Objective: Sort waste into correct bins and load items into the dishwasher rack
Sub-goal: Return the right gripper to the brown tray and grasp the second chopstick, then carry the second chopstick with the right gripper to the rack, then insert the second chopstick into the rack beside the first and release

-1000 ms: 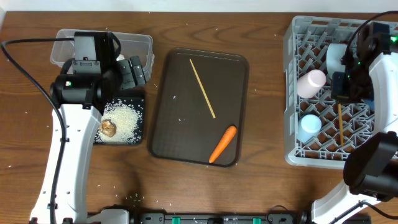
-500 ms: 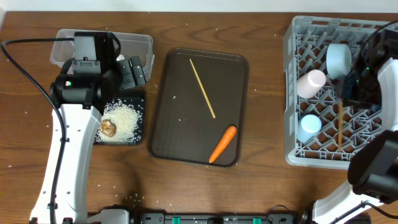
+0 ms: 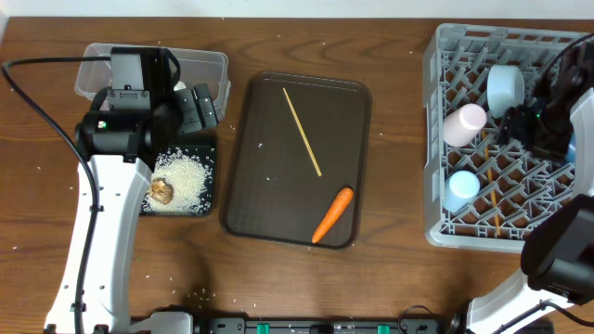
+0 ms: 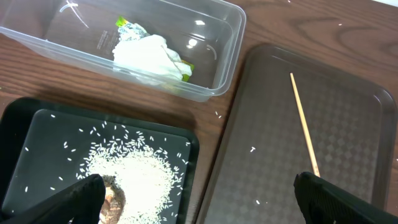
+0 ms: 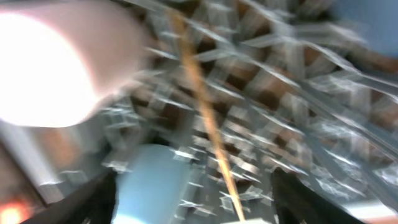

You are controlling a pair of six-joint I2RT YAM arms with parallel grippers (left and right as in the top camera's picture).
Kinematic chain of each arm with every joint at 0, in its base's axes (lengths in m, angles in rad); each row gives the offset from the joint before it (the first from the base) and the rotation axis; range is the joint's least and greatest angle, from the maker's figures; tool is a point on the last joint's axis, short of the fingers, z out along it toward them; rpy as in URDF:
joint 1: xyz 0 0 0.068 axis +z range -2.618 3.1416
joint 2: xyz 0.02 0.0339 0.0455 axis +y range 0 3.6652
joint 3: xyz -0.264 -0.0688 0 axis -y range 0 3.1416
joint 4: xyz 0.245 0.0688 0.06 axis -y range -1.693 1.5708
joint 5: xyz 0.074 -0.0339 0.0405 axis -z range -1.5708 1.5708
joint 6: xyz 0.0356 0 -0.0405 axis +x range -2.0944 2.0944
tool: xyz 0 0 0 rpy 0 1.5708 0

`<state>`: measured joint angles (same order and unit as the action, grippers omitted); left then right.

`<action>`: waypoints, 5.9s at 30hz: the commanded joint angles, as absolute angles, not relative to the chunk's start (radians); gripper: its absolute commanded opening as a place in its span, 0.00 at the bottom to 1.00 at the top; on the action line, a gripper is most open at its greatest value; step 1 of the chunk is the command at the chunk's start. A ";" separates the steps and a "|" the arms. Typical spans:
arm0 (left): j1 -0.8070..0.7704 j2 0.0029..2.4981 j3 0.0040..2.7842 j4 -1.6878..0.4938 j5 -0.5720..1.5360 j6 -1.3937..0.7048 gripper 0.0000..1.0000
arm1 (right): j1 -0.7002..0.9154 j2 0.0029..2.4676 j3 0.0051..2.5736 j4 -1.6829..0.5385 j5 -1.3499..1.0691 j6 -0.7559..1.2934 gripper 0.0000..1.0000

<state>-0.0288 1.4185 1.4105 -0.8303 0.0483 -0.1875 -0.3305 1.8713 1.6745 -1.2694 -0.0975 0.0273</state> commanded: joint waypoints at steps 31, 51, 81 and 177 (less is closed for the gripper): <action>-0.025 1.425 1.415 -0.832 0.040 -0.200 0.98 | 0.579 2.238 1.705 -0.603 -0.021 0.139 0.51; -0.025 1.425 1.415 -0.832 0.040 -0.200 0.98 | 0.684 2.286 1.705 -0.629 0.202 0.133 0.10; -0.025 1.425 1.415 -0.832 0.040 -0.200 0.98 | 0.490 2.203 2.259 -1.314 0.062 0.101 0.01; -0.025 1.425 1.415 -0.828 0.051 -0.201 0.98 | -0.475 1.626 1.371 -1.141 -0.471 -0.192 0.66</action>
